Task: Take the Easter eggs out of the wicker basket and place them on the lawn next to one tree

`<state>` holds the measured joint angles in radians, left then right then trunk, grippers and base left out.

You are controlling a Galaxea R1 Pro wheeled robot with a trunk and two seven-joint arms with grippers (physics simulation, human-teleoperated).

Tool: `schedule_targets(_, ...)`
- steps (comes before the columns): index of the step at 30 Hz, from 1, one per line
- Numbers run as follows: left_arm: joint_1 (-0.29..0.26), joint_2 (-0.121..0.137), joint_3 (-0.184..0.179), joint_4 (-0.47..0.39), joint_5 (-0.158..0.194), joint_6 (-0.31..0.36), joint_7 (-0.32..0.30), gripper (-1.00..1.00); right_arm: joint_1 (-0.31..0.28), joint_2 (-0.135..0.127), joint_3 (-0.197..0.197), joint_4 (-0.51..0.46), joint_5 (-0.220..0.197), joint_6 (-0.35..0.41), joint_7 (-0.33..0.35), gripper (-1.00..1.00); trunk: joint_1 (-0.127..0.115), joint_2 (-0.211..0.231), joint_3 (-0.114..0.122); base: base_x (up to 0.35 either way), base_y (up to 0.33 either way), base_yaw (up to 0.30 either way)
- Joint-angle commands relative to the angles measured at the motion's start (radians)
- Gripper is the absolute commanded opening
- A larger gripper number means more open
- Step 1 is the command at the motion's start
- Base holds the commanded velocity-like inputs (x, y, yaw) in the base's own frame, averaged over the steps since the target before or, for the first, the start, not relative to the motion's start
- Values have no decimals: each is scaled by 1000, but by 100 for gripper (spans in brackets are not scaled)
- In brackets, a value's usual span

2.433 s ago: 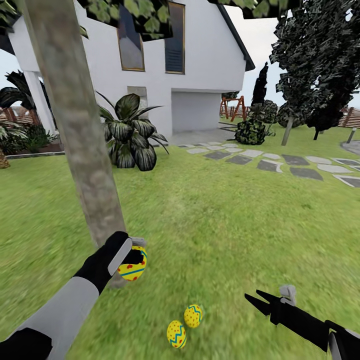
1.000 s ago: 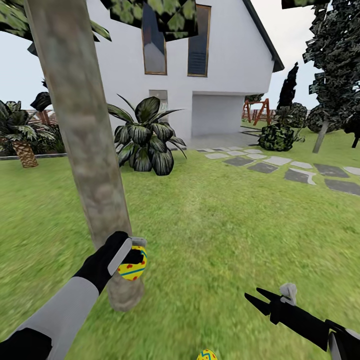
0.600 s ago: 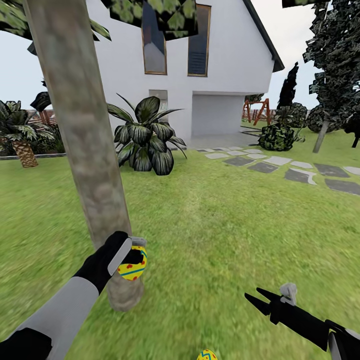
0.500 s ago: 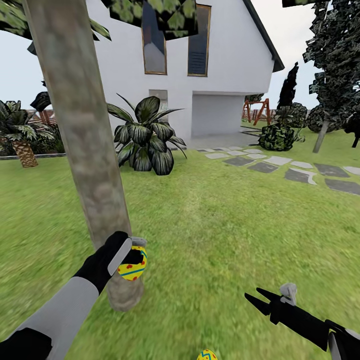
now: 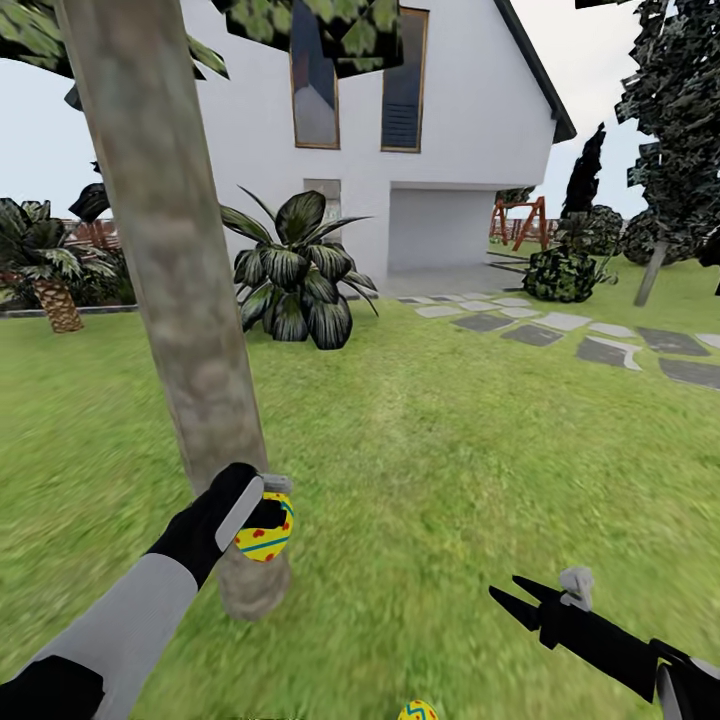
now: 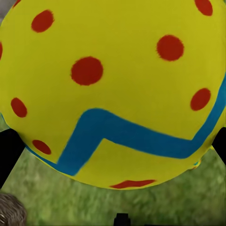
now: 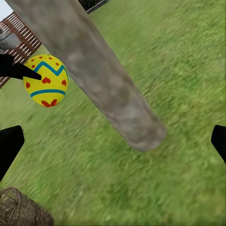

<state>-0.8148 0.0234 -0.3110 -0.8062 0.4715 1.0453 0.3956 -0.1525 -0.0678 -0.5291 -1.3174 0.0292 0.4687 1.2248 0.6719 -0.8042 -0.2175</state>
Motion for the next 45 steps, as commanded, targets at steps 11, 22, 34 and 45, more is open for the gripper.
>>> schedule_targets(11,-1,1,-5,-1,12,2,10,-100,-1,0,-2,-1,4,8,5,100,19,-37,-17,0,0,279)
schedule_targets(22,-1,1,-6,-1,10,2,9,-100,-1,0,-2,-2,3,7,6,100,62,-114,-52,0,0,110)
schedule_targets(34,-1,0,-7,-1,12,2,9,-100,-1,0,-2,-2,3,7,7,100,108,-198,-89,0,0,0)
schedule_targets(45,-1,1,-7,-1,12,2,9,-100,-1,0,0,-1,4,8,5,100,150,-275,-124,0,0,0)
